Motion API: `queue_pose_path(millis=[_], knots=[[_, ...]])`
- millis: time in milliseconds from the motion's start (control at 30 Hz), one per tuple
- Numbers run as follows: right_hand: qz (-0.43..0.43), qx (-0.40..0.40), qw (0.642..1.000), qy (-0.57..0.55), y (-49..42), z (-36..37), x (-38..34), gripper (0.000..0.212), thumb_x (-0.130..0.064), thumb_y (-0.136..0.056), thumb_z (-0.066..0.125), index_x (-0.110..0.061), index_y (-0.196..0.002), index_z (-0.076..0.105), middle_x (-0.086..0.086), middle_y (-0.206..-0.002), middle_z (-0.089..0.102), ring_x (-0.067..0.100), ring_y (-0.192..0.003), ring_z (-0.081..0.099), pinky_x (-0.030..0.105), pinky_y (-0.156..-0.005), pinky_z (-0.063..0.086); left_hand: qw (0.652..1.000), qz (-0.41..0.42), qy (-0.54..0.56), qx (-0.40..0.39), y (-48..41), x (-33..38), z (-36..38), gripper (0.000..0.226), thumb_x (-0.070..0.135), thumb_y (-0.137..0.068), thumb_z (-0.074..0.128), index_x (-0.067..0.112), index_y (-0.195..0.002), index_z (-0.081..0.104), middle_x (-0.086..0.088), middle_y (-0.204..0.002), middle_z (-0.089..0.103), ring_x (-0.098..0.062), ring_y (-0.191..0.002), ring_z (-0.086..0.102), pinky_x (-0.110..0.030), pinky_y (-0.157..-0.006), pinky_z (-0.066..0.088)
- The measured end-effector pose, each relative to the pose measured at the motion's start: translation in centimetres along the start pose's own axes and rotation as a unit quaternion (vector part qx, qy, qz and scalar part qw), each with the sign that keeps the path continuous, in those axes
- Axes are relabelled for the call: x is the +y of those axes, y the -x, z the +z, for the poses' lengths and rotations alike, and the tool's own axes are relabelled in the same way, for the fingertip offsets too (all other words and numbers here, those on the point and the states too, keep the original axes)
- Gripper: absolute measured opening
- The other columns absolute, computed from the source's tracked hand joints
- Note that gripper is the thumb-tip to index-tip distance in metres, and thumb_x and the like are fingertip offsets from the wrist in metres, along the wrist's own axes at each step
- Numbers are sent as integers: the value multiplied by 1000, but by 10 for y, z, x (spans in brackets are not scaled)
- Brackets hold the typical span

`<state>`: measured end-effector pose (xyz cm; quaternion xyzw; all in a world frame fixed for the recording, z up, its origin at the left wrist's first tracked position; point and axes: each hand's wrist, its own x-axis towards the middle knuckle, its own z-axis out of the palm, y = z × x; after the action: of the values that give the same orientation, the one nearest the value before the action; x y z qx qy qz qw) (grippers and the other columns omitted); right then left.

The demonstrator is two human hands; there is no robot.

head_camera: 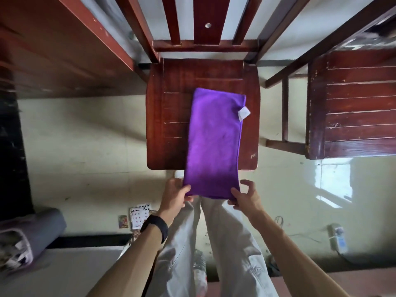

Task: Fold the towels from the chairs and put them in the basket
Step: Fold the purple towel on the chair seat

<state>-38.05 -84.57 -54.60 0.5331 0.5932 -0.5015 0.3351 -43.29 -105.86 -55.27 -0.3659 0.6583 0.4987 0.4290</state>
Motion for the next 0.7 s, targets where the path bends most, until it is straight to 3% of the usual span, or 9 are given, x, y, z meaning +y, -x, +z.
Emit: queue_pose_path(millis=[133,233,300,367,400,433,567,633,700], knots=[[-35,-32,999,-15,34,-8,-2,34,-8,-99,52,-32,-121,43,7,-78,70,20,-53,65,29,-53,49,997,61,-23,-48,36,9,-18,42,2,-96,54,31,-127,55,-4,-99,70,-19,-53,65,-14,-42,38],[-78,-41,995,-54,48,-21,-26,16,-9,-96,58,-19,-109,59,9,-82,69,21,-55,66,23,-50,48,982,75,-98,-142,43,44,-30,34,13,-91,60,29,-119,67,-5,-90,70,-16,-63,68,-17,-48,36],[-107,-66,990,-71,51,-32,-50,26,-12,-80,70,-14,-105,62,11,-90,73,22,-63,67,23,-54,49,972,64,-111,-197,36,76,-36,41,11,-81,68,22,-120,64,-10,-94,75,-15,-73,67,-19,-51,37],[-155,-63,986,-27,44,-40,-73,29,-9,-74,75,-15,-100,63,7,-87,75,19,-65,67,27,-58,49,954,102,-170,-227,25,109,-39,25,8,-87,70,17,-111,66,-7,-92,77,-12,-72,66,-15,-52,41],[-181,-39,983,11,37,-42,-84,22,-11,-78,76,-16,-95,63,5,-81,74,16,-63,65,29,-59,49,942,134,-218,-215,16,123,-38,10,16,-92,68,16,-102,68,-5,-86,77,-9,-66,64,-16,-53,42],[-208,-8,977,38,27,-42,-94,14,-18,-82,75,-16,-89,64,5,-75,70,14,-61,62,29,-59,47,930,174,-268,-180,4,136,-37,10,27,-94,67,18,-93,70,-3,-78,76,-7,-60,61,-19,-54,43],[-259,123,951,119,-21,-34,-136,29,-42,-93,62,-16,-83,58,11,-83,62,23,-75,58,32,-67,43,900,290,-323,-34,-47,175,-26,46,61,-88,56,18,-92,73,-6,-75,69,-16,-68,60,-33,-67,44],[-272,141,944,121,-44,-27,-155,24,-44,-97,55,-23,-86,57,9,-94,60,26,-86,58,30,-75,40,905,297,-304,-14,-68,189,-16,52,62,-89,51,13,-84,68,-1,-70,64,-20,-70,58,-34,-67,43],[-285,159,935,137,-67,-19,-168,27,-42,-102,47,-18,-100,59,13,-103,64,33,-98,60,29,-76,37,918,280,-280,2,-88,197,-4,46,51,-97,50,11,-75,59,5,-63,54,-29,-69,53,-34,-62,37]])
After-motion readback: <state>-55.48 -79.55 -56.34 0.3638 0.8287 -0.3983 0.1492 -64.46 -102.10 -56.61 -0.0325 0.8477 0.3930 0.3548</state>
